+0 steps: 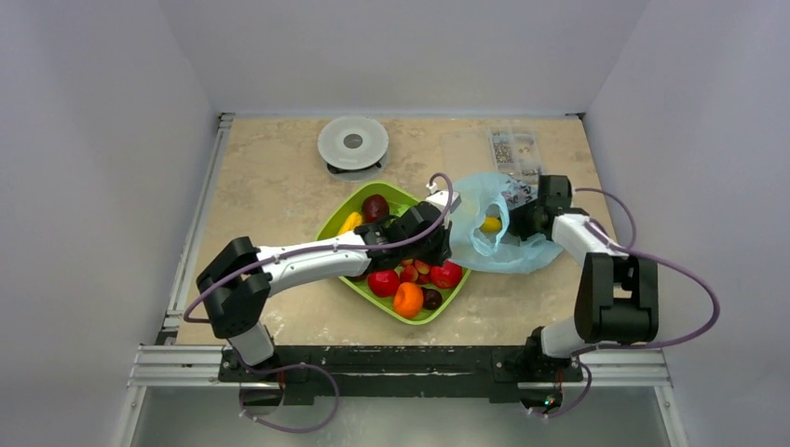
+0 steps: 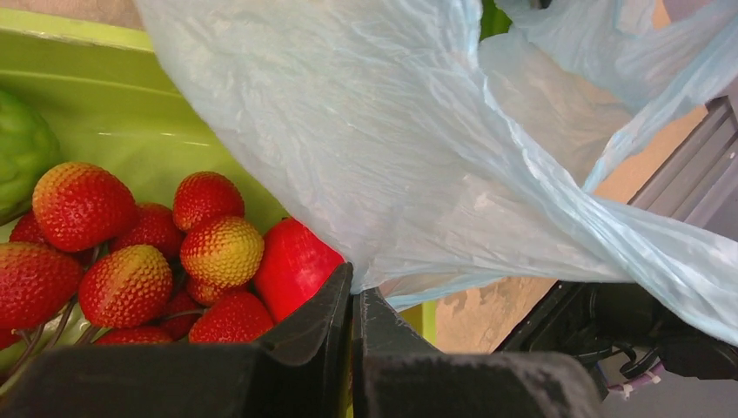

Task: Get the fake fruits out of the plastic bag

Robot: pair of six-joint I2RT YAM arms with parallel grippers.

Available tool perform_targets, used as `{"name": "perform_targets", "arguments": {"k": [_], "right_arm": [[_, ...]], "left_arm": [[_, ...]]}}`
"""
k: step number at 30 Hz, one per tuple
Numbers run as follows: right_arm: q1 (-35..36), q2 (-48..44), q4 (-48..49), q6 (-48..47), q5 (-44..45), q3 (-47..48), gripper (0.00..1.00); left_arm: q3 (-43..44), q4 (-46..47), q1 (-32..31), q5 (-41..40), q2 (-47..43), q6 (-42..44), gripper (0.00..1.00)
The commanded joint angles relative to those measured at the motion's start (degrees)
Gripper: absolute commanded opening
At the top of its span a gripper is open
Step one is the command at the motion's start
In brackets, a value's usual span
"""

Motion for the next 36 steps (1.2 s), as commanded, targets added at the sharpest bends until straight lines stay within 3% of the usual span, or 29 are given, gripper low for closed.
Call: {"name": "perform_targets", "arguments": {"k": [1,7,8,10,12,16,24,29,32,36], "right_arm": [[-5.42,-4.73,-1.77,-3.53,1.57,-1.44,0.00],[-8.79,-9.23,2.28,-8.94,-1.85,-5.19,0.00],[-8.78,-8.69,0.95,-10.99,-1.43,-4.24,0.05],[-8.84,-7.33,-0.11,-15.59,-1.81,-2.91,0.29],[-8.86,-5.97,-2.72,-18.16,-1.89,-1.69,0.40],[-8.55,-6.20,-5.17,-17.47,-6.34,-2.01,0.49],[-8.36,-9.13,-5.29,-6.94,-12.44,-4.77,0.72],[-8.34,-7.74,0.93,2.32,-14.24,-7.77,0.71],[-8.26,-6.09,3.22,7.73,-15.22,-8.61,0.63],[-8.13,-4.43,4.74,11.46,-14.58,-8.15,0.61]], "left_arm": [[4.34,-0.44,-0.36,1.07,1.48,3.62,0.00],[7.06,-1.62,-0.29,2.93,2.93,5.26,0.00],[7.15,-1.68,-0.29,2.77,2.95,5.45,0.00],[7.23,-1.69,-0.20,2.62,3.07,6.00,0.00],[7.81,-2.03,-0.20,3.61,3.84,6.56,0.00],[8.30,-1.83,-0.24,6.10,5.44,5.97,0.00],[6.83,-1.43,-0.35,7.86,6.28,4.61,0.00],[6.31,-1.47,-0.43,7.74,5.53,4.93,0.00],[6.03,-1.50,-0.40,7.82,5.53,4.84,0.00],[5.98,-1.54,-0.63,7.97,5.68,5.17,0.00]]}}
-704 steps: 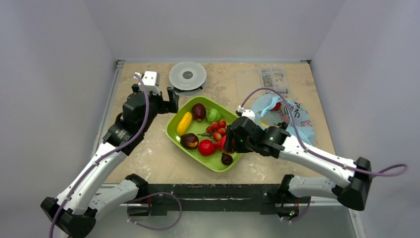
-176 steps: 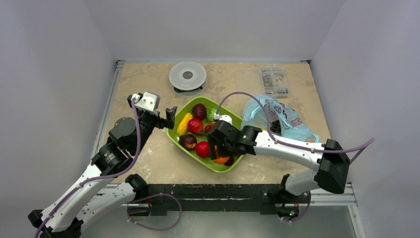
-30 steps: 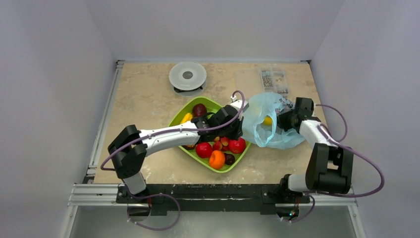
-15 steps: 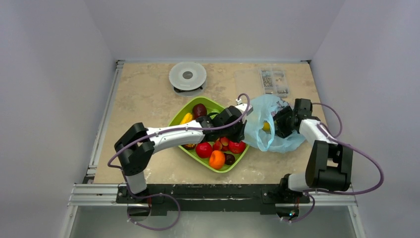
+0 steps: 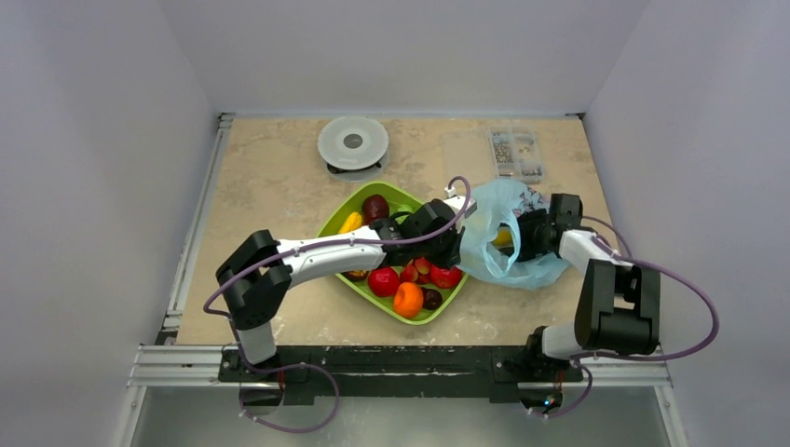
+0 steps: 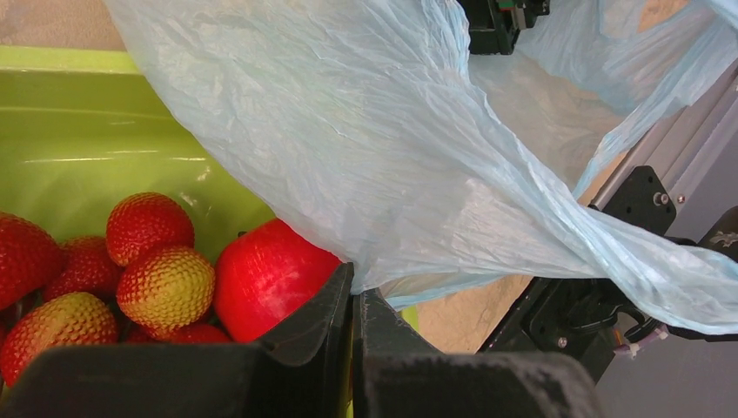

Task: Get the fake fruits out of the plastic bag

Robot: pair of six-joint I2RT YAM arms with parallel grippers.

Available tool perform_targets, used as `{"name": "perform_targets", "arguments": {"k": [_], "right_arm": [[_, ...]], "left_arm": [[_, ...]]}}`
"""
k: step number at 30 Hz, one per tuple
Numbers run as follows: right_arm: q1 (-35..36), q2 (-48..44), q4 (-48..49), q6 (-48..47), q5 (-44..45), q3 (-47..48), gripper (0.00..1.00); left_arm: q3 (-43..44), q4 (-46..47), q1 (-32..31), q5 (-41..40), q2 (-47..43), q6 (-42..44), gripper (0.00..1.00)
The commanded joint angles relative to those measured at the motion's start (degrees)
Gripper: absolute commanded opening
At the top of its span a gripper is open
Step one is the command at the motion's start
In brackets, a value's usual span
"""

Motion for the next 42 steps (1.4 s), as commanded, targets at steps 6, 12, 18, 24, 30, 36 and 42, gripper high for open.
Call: {"name": "perform_targets", "arguments": {"k": [6,12,18,24,30,36,42], "right_arm": [[1.00,5.20,6.44,10.31,0.34,1.47,0.61],[1.19,10.44,8.82,11.42,0.92,2.36,0.51],[1.17,10.40,5.82,8.29,2.34,4.94,0.35],[1.33,2.58,-1.26,3.11,4.04,7.46,0.27],[1.37,-4.63,-3.97,1.29,5.07,5.27,0.23],[1.43,-8.12,-7.07,0.66,5.70,3.21,0.16],[1.50,-14.77,-11.22,0.38,3.19,-0.62,0.09]], "left_arm": [[-1.19,0.86,-0.97,0.03,-1.42,0.97,0.00],[-1.80,0.00,-1.33,-1.22,-2.07,1.93,0.00],[-2.13,-0.11,-1.34,-2.19,-2.93,2.74,0.00],[0.59,-0.99,-1.25,-4.14,-2.63,3.22,0.00],[5.30,-4.86,-1.10,-4.52,-3.30,3.13,0.32],[6.67,-6.39,-0.38,-0.98,-8.95,3.73,0.58],[7.83,-11.44,3.56,6.43,-17.50,7.83,0.66]]}}
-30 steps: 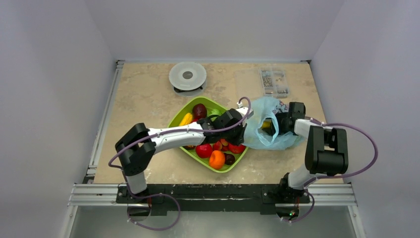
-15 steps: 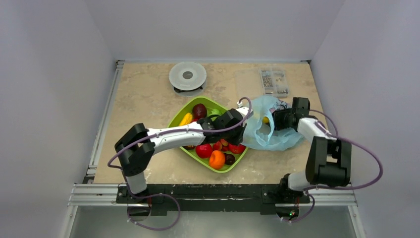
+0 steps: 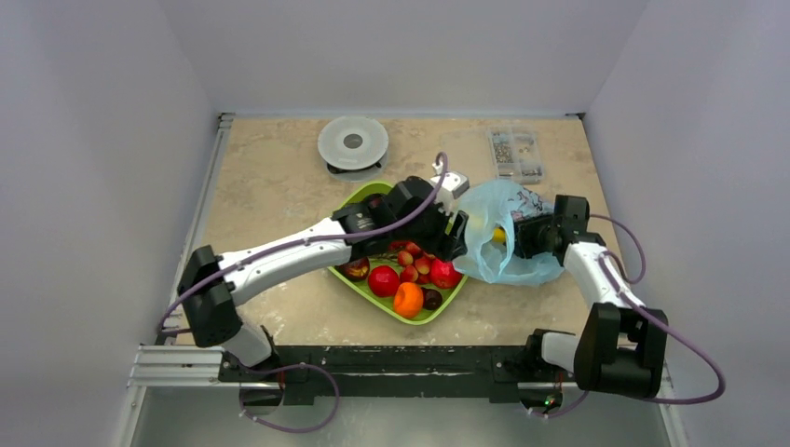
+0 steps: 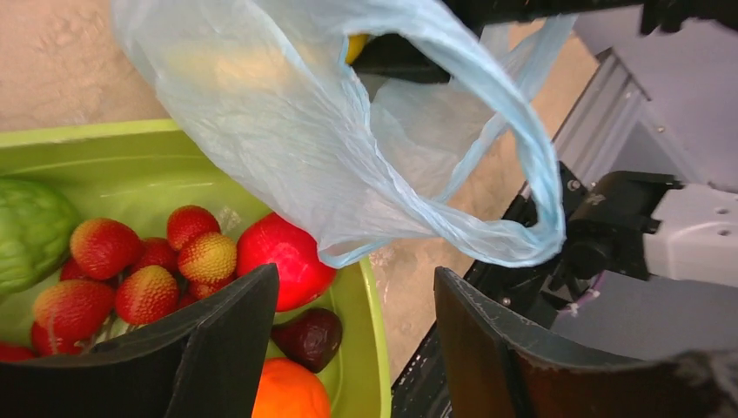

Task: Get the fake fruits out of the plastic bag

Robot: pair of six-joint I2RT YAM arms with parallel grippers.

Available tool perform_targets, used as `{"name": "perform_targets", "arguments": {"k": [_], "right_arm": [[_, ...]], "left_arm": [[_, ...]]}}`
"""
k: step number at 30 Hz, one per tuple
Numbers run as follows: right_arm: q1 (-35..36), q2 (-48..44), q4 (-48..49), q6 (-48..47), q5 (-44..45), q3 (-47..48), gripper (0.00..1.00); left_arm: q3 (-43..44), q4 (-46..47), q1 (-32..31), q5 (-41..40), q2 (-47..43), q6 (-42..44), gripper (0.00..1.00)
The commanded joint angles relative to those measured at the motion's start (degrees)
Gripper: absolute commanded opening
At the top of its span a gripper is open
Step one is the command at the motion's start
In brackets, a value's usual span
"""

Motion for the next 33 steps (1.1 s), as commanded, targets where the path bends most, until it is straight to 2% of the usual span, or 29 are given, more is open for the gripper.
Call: {"name": "perform_targets", "arguments": {"k": [1,5,9,12,15,19,21,23,27,30,33], "right_arm": [[0.27,-6.10,-6.85,-1.69,-0.18,-1.08,0.08],[0.15,-13.86,-6.72,-1.48,2.41,-2.67,0.09],[0.17,-14.05,-9.43,-5.51,-1.61,0.11,0.05],[0.27,-14.85,-15.99,-8.84,3.66,5.44,0.05],[0.23,-16.92,-17.37,-10.49,5.05,7.53,0.05],[0.31,-16.68,-24.42,-18.82,9.22,13.42,0.04],[0.31,-17.50,-27.88,-23.78,14.40,17.19,0.04],[0.27,-19.05,-30.82,-28.36,23.57,21.60,0.03],[0.23,-19.95,-31.43,-39.31,31.39,30.21,0.03],[0.25,-18.49,-29.45,-44.29,31.35,36.52,0.03],[0.26,-15.66,-25.70,-46.04,27.13,43.68,0.04]], "left_arm": [[3.79,-4.50,3.79,5.75,-9.20,4.92,0.68],[6.35,-10.88,7.19,5.17,-13.45,10.44,0.71],[9.41,-16.44,8.98,2.97,-15.40,14.55,0.73],[9.50,-17.76,9.13,0.89,-16.94,17.96,0.73],[6.04,-15.43,9.14,-2.96,-19.17,19.38,0.74],[-0.37,-11.32,9.19,-6.70,-21.92,20.74,0.74],[-3.13,-9.46,9.19,-9.56,-22.92,21.56,0.74],[-4.15,-9.11,9.15,-13.27,-23.12,22.12,0.75],[-5.59,-7.64,9.20,-20.20,-24.41,23.59,0.77],[-7.32,-5.82,9.23,-22.53,-26.17,23.49,0.77],[-8.79,-4.17,9.19,-24.42,-28.03,23.31,0.78]]}}
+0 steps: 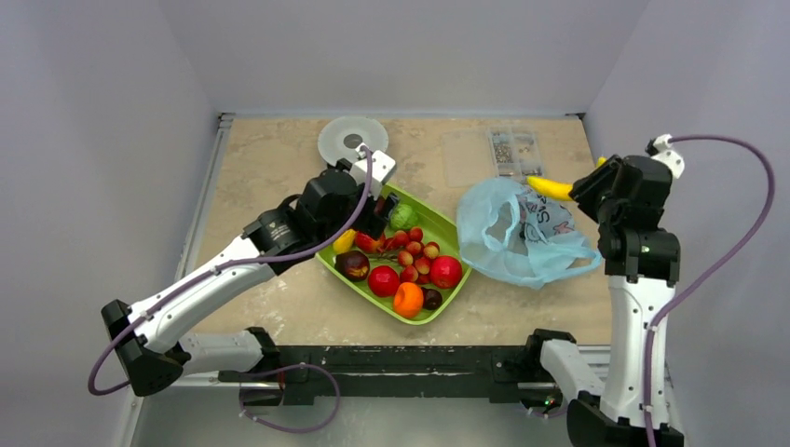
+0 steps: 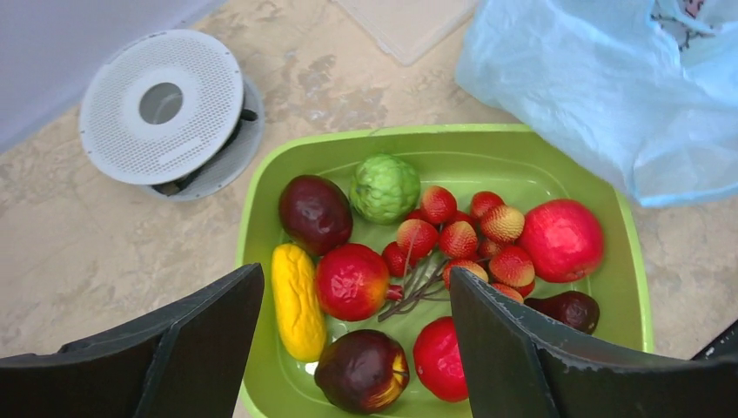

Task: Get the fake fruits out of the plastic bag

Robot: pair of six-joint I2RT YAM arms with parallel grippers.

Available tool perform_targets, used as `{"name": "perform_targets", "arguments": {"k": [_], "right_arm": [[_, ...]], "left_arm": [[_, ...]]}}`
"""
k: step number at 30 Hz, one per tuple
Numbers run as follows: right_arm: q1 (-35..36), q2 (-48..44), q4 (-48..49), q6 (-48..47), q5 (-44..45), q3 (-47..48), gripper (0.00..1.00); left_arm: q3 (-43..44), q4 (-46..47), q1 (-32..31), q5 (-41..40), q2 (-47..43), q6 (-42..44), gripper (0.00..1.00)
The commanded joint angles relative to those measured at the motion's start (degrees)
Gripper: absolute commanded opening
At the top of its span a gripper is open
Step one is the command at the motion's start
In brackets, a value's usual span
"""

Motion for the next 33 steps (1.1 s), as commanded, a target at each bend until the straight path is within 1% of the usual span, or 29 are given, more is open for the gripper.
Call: {"name": "perform_targets", "arguments": {"k": [1,3,5,6,7,8,10,13,15,18,20,22,24,29,30,33], "right_arm": [[0.18,4.80,4.62,-7.96,-1.72,10.99,0.04],[0.57,8.95,5.12,-7.48,-7.03,16.07,0.04],[3.59,12.89,5.35,-5.21,-10.51,19.93,0.04],[7.45,14.77,5.94,-4.05,-10.25,21.26,0.05],[13.37,16.70,6.11,-3.18,-8.99,22.74,0.05],[17.55,18.85,6.06,-2.23,-7.87,23.80,0.06],[22.96,21.97,6.73,0.14,-7.85,24.12,0.07],[29.93,24.61,9.92,2.58,-7.56,21.02,0.06],[35.26,27.05,10.32,2.75,-6.98,19.70,0.06],[42.91,32.70,8.26,0.92,-5.37,20.13,0.07],[46.38,36.46,5.93,-0.46,-4.36,21.27,0.06],[48.74,39.43,4.70,-0.81,-4.05,21.73,0.06],[49.69,40.19,5.27,-0.01,-4.60,20.39,0.07],[49.91,44.03,4.30,0.58,-11.27,18.08,0.10],[50.03,44.65,4.24,0.57,-11.45,17.59,0.10],[50.09,45.36,6.87,0.60,-11.43,15.20,0.16]], "left_arm": [[-1.75,6.11,0.26,-6.40,-4.56,1.35,0.79],[-2.66,7.30,0.27,-8.61,-5.61,2.26,0.79],[-3.61,8.39,0.23,-11.02,-6.70,2.95,0.80],[-4.20,9.24,0.26,-12.11,-7.40,3.04,0.80],[-5.03,10.01,0.27,-13.28,-8.14,3.05,0.80],[-5.63,10.86,0.27,-14.41,-8.85,3.05,0.80],[-7.27,13.02,0.23,-17.04,-10.62,3.05,0.81],[-10.80,18.20,0.26,-21.16,-14.58,5.92,0.82],[-12.86,21.48,0.25,-23.50,-16.90,7.12,0.83],[-14.90,25.40,0.24,-25.93,-19.25,8.73,0.83],[-15.40,26.26,0.26,-26.31,-19.68,9.39,0.83],[-15.53,26.55,0.27,-26.07,-19.49,9.79,0.83],[-15.59,26.69,0.27,-26.03,-19.08,10.14,0.83],[-15.75,27.14,0.27,-26.13,-18.83,10.81,0.83],[-15.81,27.14,0.25,-26.06,-18.91,10.64,0.83],[-15.78,26.84,0.21,-25.12,-19.07,9.90,0.83]]}}
